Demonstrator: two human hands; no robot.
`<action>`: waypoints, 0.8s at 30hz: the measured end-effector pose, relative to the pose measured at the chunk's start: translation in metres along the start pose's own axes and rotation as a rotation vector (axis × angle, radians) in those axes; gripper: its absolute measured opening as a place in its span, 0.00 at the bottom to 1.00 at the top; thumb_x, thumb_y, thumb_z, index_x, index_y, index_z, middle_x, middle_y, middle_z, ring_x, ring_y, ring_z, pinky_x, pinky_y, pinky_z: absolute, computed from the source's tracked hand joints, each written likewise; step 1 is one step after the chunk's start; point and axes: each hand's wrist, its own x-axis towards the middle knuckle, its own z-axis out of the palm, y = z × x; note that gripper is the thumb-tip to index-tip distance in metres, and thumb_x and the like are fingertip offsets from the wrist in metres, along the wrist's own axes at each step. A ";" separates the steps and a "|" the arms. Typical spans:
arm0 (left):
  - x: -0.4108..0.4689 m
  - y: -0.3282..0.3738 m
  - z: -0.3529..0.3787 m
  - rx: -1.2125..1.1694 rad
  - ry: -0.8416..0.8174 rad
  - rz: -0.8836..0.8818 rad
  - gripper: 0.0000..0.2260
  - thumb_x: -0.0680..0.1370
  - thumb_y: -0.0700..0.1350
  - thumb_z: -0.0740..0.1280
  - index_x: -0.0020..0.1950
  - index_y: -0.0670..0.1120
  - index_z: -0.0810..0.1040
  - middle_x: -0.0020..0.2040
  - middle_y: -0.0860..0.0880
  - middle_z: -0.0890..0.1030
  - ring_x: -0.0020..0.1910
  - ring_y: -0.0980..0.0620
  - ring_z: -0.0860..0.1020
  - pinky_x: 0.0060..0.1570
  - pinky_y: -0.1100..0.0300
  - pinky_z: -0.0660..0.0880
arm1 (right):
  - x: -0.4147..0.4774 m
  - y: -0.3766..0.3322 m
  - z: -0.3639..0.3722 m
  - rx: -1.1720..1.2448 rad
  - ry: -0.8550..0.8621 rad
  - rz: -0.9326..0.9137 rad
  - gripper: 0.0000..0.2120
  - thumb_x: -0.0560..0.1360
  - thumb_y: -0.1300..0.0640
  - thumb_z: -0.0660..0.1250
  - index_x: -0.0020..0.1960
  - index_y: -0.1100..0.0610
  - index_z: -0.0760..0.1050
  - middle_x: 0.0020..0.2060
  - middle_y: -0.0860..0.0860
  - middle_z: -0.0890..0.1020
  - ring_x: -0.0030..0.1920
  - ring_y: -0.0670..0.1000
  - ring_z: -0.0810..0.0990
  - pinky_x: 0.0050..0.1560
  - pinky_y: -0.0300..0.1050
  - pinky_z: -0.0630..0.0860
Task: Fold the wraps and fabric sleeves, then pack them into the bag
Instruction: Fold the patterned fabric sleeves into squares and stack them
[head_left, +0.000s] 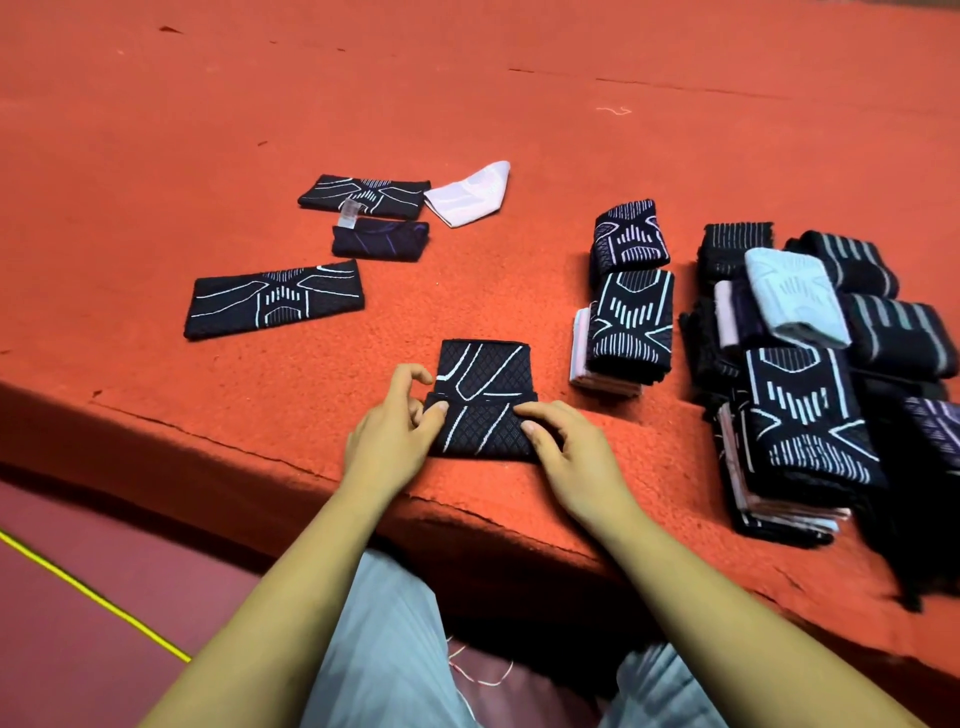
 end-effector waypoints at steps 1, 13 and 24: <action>0.003 0.002 -0.001 0.062 -0.024 0.012 0.10 0.80 0.52 0.64 0.56 0.58 0.65 0.30 0.55 0.72 0.35 0.47 0.76 0.42 0.51 0.73 | 0.001 0.000 0.002 -0.024 -0.003 0.001 0.11 0.79 0.59 0.64 0.58 0.57 0.80 0.48 0.47 0.80 0.51 0.45 0.77 0.56 0.30 0.68; 0.009 0.003 -0.002 0.268 -0.066 0.037 0.11 0.80 0.54 0.64 0.57 0.51 0.69 0.43 0.50 0.79 0.47 0.43 0.80 0.45 0.49 0.75 | -0.002 -0.005 0.005 -0.179 -0.043 0.085 0.24 0.74 0.41 0.61 0.60 0.55 0.80 0.49 0.46 0.70 0.53 0.47 0.72 0.62 0.47 0.72; 0.020 -0.009 -0.034 0.386 -0.372 0.600 0.23 0.79 0.58 0.58 0.65 0.47 0.79 0.66 0.50 0.79 0.66 0.53 0.75 0.69 0.57 0.68 | 0.006 0.004 -0.022 -0.388 -0.314 -0.223 0.29 0.71 0.48 0.59 0.68 0.60 0.75 0.72 0.53 0.72 0.76 0.51 0.63 0.77 0.52 0.57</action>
